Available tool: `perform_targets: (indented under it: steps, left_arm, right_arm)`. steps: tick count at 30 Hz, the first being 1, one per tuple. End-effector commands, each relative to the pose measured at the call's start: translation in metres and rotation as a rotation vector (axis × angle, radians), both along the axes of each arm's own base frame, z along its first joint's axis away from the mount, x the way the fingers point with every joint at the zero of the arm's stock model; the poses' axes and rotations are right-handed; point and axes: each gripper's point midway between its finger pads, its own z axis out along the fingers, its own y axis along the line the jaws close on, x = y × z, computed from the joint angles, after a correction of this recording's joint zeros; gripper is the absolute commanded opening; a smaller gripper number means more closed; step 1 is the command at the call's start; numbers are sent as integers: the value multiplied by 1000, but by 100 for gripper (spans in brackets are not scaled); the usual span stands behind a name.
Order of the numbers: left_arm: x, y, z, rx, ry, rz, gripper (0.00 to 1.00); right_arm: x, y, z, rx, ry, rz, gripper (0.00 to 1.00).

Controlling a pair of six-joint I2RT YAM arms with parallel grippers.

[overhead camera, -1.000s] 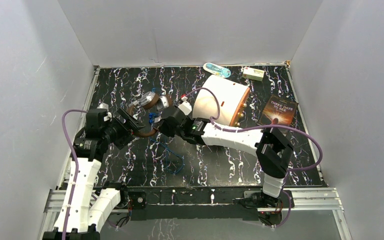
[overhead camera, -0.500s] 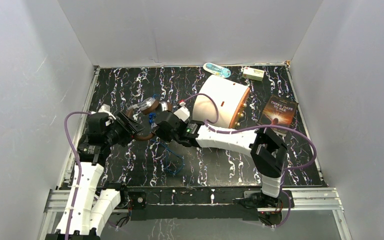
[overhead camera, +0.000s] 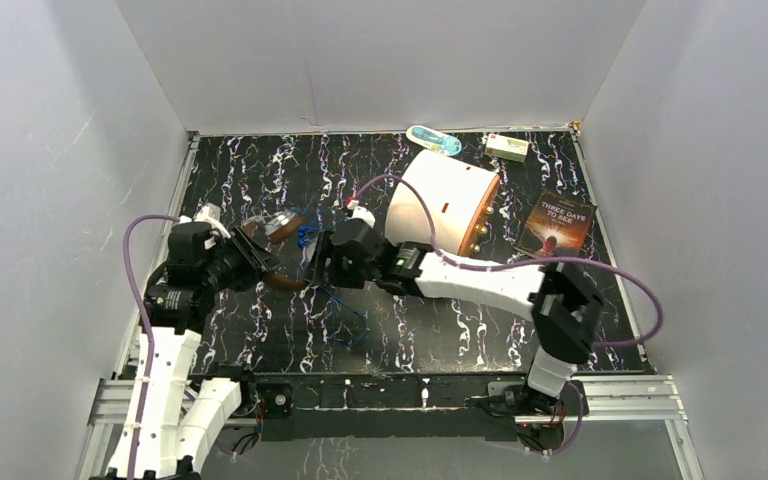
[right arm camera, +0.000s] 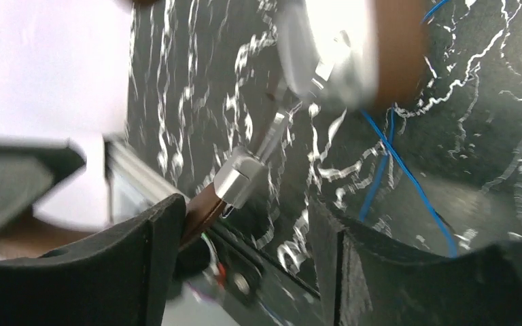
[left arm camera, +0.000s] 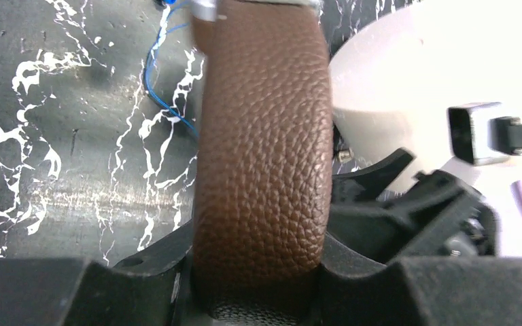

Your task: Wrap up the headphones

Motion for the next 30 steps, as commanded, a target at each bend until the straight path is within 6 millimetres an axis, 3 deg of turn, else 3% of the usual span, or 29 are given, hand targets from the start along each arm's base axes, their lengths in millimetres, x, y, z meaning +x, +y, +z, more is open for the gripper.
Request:
perform_targets:
  steps: [1,3,7,10,14,16,19,24,28,30]
  left_arm:
    - [-9,-1,53,38,-190,-68,0]
    - [-15,-7,69,24,-255,-103,0]
    - [-25,-20,111,-13,-387,-184,0]
    - [-30,-28,138,-32,-443,-238,0]
    - [-34,-33,162,-80,-486,-241,0]
    - [-34,-33,168,-125,-482,-209,0]
    - [-32,-37,177,-255,-432,-144,0]
    - [-37,-48,192,-397,-415,-152,0]
    - [-45,-53,194,-433,-411,-180,0]
    - [-48,-55,193,-445,-406,-196,0]
  right_arm:
    - [-41,-43,50,-68,-311,525,76]
    - [-53,-69,58,-135,-365,625,82]
    - [-55,-102,102,-188,-547,693,95]
    - [-38,-124,144,-238,-671,607,99]
    - [-17,-138,167,-141,-632,577,99]
    - [-11,-134,175,-42,-564,553,99]
    - [-16,-119,187,67,-598,598,96]
    - [-2,-112,181,59,-742,603,98]
    - [-1,-98,193,147,-858,622,99]
    - [16,-99,195,123,-898,539,99]
